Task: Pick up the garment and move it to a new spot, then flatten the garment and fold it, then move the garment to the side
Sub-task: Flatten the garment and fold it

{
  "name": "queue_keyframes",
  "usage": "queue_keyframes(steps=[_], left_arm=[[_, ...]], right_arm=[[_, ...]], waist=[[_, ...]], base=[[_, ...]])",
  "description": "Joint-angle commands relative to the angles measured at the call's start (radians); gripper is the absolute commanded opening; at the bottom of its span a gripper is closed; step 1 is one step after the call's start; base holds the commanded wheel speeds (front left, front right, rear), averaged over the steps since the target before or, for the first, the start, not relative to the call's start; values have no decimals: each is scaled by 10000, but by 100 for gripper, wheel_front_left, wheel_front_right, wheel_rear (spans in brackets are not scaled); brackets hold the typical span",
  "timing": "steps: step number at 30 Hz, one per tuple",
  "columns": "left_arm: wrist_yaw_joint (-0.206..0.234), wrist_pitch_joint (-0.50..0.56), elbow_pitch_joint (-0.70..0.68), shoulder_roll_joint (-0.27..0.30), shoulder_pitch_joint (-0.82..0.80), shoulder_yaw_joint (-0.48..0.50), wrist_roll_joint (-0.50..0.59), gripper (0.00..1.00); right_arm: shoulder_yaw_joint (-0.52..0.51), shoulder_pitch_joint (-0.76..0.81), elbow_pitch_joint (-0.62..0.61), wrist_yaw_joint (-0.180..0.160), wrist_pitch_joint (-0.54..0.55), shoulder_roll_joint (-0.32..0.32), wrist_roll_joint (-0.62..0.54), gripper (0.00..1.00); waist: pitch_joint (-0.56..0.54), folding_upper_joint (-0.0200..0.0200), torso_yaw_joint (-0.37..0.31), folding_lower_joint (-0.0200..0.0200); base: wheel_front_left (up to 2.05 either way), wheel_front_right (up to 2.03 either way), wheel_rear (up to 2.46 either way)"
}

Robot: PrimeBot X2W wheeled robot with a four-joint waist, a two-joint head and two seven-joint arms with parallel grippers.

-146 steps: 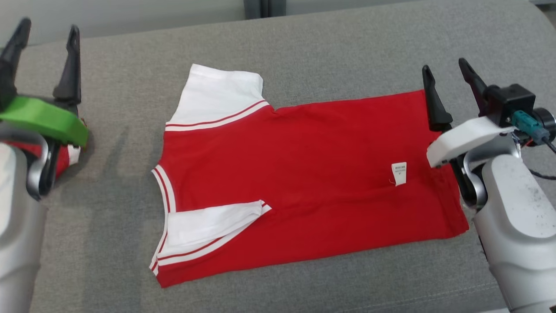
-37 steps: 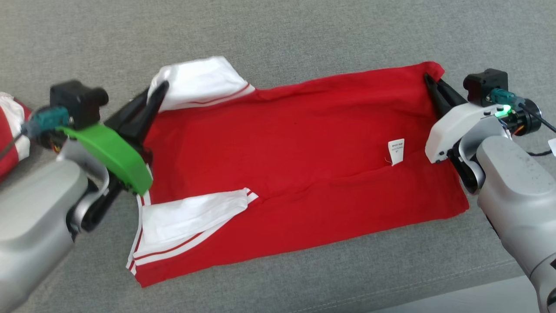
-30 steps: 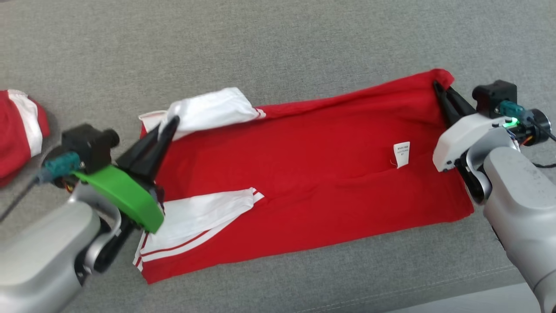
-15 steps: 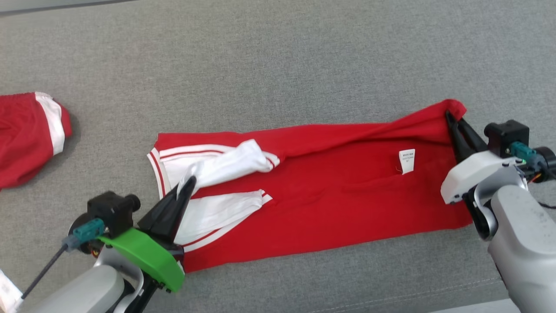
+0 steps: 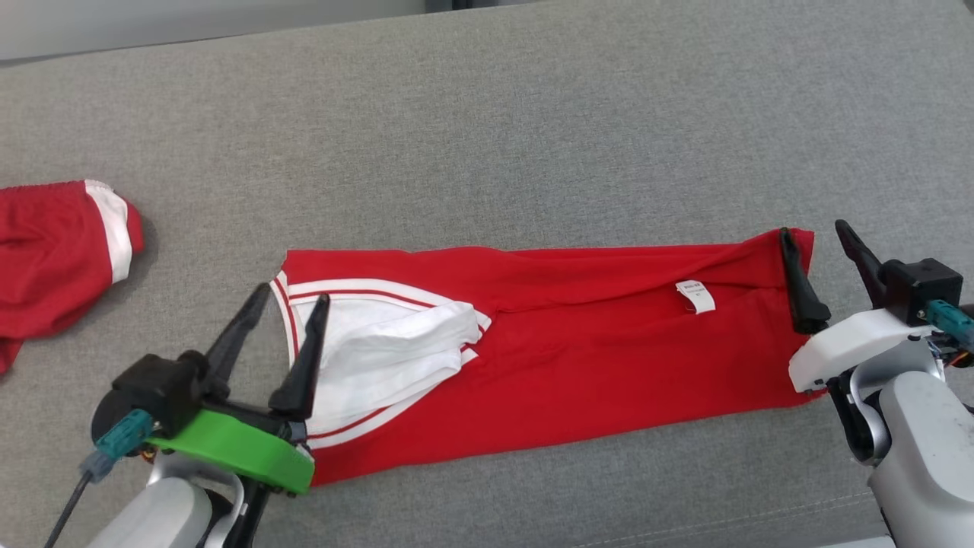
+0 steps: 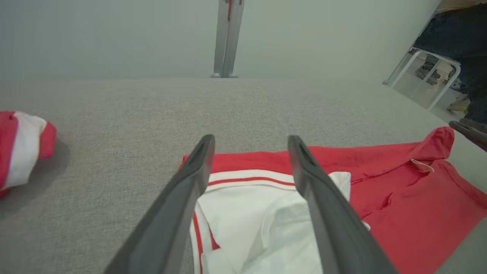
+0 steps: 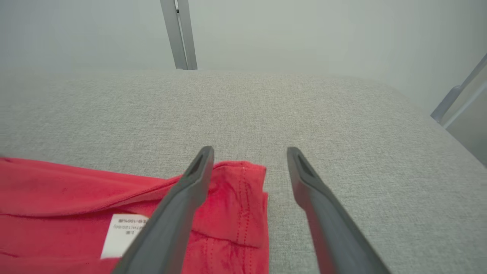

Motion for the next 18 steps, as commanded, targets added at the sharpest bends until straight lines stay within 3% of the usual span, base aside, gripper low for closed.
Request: queue_keyframes(steps=[1, 4, 10, 18], left_arm=[[92, -26, -189, -187, 353, 660, 558, 100], [208, -26, -639, -842, 1099, 2438, 1916, 100], [-278, -14, -1265, -2312, 2394, 5334, 4150, 100], [-1271, -14, -968, -3868, 3142, 7486, 5891, 100]], right_arm=[[-126, 188, -280, -18, -26, -54, 49, 100], [-323, 298, -801, -16, -28, -97, 47, 100], [-534, 36, -665, -16, -27, -97, 144, 100], [-402, -868, 875, -16, 206, -117, 250, 100]], waist=[[-86, 0, 4, 0], [-156, 0, 11, 0], [-270, 0, 100, 0], [-264, 0, 356, 0]], base=[[0, 0, 0], [0, 0, 0], [0, 0, 0], [0, 0, 0]])
